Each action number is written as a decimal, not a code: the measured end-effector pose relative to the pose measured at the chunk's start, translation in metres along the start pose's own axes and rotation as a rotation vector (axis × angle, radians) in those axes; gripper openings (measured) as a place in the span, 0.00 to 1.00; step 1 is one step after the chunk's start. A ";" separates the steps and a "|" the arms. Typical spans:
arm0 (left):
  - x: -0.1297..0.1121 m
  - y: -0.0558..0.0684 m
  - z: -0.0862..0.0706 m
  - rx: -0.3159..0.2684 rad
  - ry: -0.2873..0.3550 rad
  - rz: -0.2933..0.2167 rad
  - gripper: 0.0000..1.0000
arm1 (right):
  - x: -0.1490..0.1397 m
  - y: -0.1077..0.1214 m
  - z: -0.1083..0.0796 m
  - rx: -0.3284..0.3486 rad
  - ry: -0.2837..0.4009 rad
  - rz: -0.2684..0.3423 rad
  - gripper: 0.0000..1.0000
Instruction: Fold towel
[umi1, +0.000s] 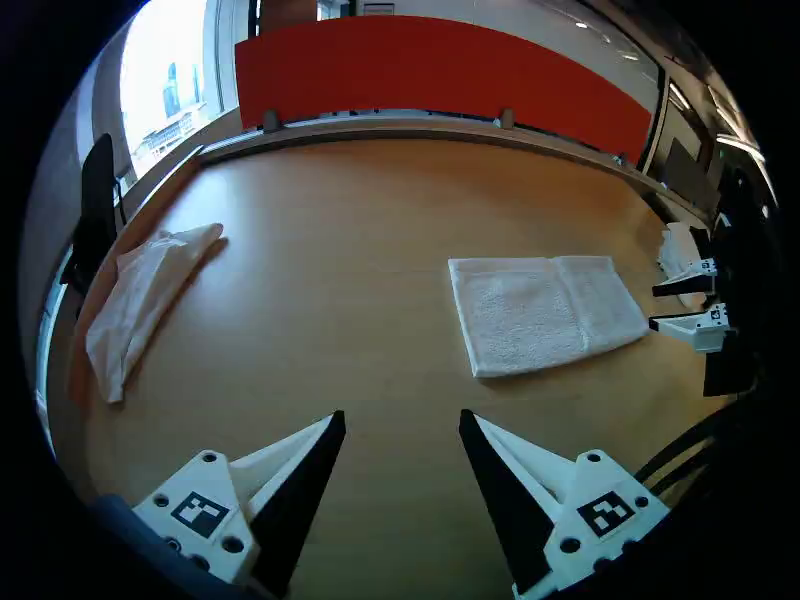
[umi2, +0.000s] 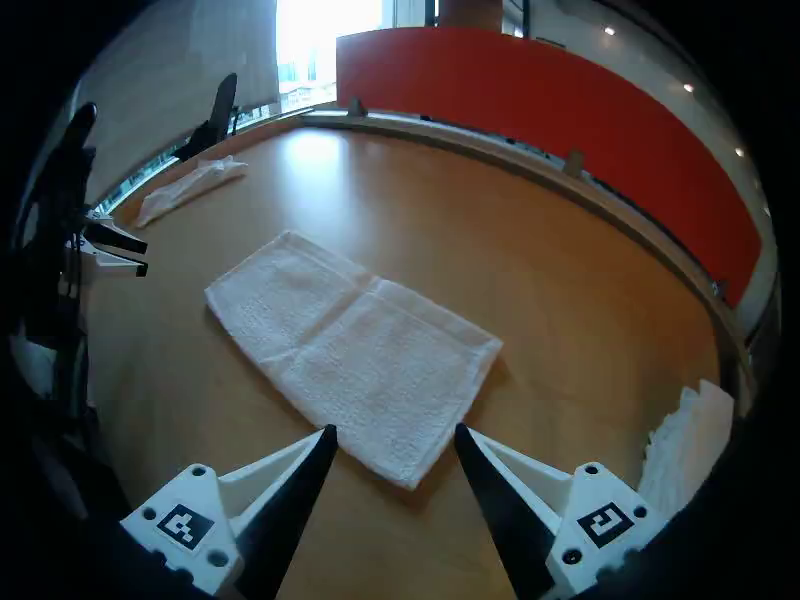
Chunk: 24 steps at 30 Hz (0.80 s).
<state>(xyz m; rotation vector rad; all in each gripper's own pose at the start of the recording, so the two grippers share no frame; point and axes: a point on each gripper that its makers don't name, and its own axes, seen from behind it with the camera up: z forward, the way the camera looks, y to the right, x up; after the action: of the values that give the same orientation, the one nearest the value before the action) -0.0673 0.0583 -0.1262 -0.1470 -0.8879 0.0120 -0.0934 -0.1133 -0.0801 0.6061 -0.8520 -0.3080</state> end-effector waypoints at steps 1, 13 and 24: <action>-0.001 0.000 -0.001 0.001 0.001 -0.003 0.84 | -0.001 0.000 0.000 0.001 -0.003 -0.003 0.91; -0.012 -0.001 -0.014 0.010 -0.001 -0.024 0.84 | -0.025 0.006 0.010 0.015 -0.072 -0.031 0.89; -0.018 -0.002 -0.019 0.010 -0.004 -0.041 0.84 | -0.043 0.006 0.014 0.049 -0.142 -0.054 0.66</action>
<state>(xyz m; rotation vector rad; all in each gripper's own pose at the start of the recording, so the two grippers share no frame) -0.0641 0.0523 -0.1519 -0.1192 -0.8941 -0.0216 -0.1316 -0.0930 -0.0954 0.6591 -0.9834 -0.3835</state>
